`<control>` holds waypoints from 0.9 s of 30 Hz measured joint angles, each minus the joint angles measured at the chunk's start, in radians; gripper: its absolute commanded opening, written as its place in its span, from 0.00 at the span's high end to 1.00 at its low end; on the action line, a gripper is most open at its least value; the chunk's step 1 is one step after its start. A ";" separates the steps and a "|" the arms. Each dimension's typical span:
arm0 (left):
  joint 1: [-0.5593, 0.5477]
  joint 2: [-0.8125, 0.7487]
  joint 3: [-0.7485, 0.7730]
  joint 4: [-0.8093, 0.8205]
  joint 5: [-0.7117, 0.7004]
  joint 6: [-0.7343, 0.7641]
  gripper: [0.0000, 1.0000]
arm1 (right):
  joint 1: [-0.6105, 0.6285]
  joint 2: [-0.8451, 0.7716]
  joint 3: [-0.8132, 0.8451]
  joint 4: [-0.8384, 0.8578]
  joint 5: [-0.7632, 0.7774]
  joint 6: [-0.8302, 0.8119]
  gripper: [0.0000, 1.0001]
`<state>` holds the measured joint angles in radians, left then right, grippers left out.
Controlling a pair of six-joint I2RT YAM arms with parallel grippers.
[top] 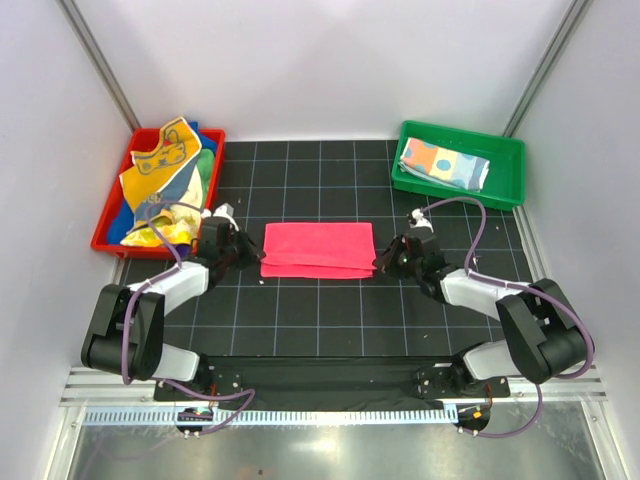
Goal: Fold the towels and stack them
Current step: Fold the towel
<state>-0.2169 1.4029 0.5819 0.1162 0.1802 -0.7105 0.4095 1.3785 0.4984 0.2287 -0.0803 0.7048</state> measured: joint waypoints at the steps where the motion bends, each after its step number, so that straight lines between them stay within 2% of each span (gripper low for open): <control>1: -0.001 0.000 -0.001 0.000 -0.002 -0.002 0.87 | 0.002 0.000 -0.005 0.003 0.000 0.002 0.92; 21: -0.005 -0.032 -0.021 -0.005 -0.021 -0.015 0.87 | 0.039 -0.030 -0.025 0.008 0.018 0.006 0.91; 27: -0.008 -0.032 -0.035 -0.005 -0.022 -0.015 0.78 | 0.043 -0.023 -0.032 0.011 0.021 0.008 0.83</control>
<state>-0.2245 1.3705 0.5465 0.1108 0.1581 -0.7254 0.4526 1.3552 0.4667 0.2401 -0.0597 0.7132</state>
